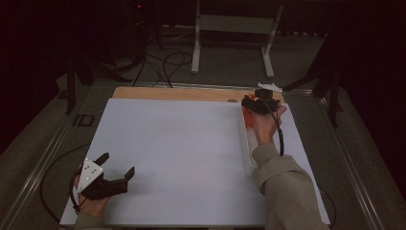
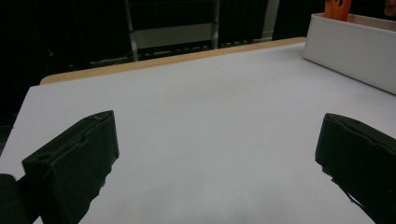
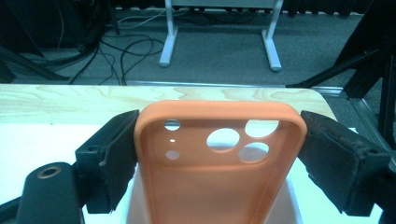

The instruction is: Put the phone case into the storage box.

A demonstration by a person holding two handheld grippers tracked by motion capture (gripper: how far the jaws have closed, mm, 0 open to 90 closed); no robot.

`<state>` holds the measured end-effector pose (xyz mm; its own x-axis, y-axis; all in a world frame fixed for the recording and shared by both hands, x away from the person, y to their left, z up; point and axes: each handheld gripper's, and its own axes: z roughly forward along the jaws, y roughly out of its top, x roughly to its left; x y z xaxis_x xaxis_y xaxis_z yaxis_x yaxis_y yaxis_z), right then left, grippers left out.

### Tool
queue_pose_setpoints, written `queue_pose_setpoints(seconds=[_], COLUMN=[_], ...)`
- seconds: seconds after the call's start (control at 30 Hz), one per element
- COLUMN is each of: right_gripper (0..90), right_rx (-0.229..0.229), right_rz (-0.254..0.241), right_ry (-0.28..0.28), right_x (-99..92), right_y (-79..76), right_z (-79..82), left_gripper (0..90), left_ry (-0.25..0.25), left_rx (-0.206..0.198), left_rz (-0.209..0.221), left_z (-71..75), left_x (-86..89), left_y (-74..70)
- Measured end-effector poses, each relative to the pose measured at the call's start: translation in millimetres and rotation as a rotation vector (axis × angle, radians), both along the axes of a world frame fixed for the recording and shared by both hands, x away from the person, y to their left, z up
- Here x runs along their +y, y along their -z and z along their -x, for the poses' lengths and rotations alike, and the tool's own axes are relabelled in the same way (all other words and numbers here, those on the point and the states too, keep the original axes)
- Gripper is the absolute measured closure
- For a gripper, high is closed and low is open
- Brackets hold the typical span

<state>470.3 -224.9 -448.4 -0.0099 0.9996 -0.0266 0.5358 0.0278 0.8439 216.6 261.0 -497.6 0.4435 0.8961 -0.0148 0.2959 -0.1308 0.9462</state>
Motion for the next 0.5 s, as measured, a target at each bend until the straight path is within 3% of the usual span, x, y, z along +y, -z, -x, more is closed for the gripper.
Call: queue_pose_setpoints(seconds=[0.5], right_gripper=[15.4], right_rx=[-0.019], right_rz=[0.032], right_ry=[-0.01], right_x=[4.7], right_y=[4.2], right_z=[-2.2], left_gripper=[0.2], left_ry=[0.002], left_rx=[0.0], left_rz=[-0.001], left_z=[0.1], left_x=[0.2], left_y=[0.1])
